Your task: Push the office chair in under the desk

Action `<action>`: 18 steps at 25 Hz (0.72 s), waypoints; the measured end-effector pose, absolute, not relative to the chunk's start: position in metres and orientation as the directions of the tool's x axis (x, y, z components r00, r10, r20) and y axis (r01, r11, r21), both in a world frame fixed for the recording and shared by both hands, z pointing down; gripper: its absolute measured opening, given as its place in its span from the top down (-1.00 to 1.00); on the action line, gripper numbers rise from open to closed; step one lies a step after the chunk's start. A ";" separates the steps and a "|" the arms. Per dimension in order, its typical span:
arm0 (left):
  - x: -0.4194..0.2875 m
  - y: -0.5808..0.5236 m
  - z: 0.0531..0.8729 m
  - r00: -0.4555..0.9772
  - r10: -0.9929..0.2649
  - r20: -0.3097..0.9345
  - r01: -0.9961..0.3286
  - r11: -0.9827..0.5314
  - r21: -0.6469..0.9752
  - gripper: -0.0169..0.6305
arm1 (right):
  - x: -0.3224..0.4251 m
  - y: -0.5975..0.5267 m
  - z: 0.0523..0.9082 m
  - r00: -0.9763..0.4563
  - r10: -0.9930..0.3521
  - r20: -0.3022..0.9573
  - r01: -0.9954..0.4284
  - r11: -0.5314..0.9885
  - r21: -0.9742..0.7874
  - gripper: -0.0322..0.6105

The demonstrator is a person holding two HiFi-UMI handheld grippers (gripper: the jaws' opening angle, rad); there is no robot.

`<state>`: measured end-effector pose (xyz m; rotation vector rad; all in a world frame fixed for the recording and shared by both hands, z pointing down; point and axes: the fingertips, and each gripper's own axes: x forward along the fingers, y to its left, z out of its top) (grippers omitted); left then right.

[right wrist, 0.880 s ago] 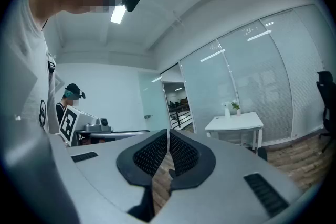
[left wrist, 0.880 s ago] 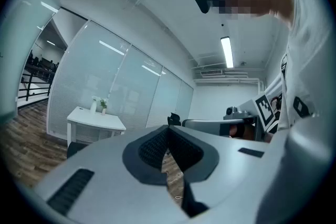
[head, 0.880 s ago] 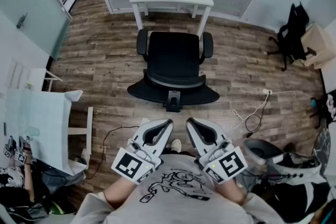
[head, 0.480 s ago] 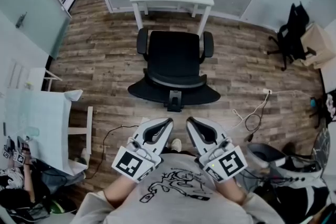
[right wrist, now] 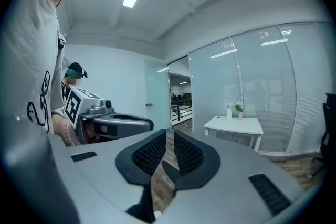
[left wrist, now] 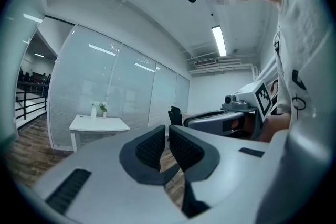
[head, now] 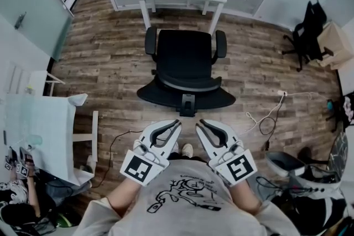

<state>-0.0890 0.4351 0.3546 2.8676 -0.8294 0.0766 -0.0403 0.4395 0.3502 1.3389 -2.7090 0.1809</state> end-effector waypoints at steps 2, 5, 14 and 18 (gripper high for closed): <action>-0.092 0.432 0.361 0.849 -0.517 0.110 -0.527 -0.842 0.110 0.86 | -0.041 0.436 0.355 -0.594 -0.786 0.173 -0.800 0.600 -0.025 0.73; -0.096 0.428 0.372 0.856 -0.497 0.143 -0.508 -0.860 0.055 0.77 | -0.044 0.430 0.364 -0.578 -0.787 0.216 -0.801 0.597 0.035 0.62; -0.104 0.418 0.410 0.847 -0.449 0.284 -0.422 -0.894 -0.154 0.59 | -0.037 0.423 0.401 -0.492 -0.776 0.395 -0.736 0.613 0.287 0.51; -0.103 0.412 0.436 0.837 -0.434 0.332 -0.384 -0.899 -0.209 0.57 | -0.025 0.417 0.429 -0.442 -0.765 0.469 -0.703 0.620 0.348 0.48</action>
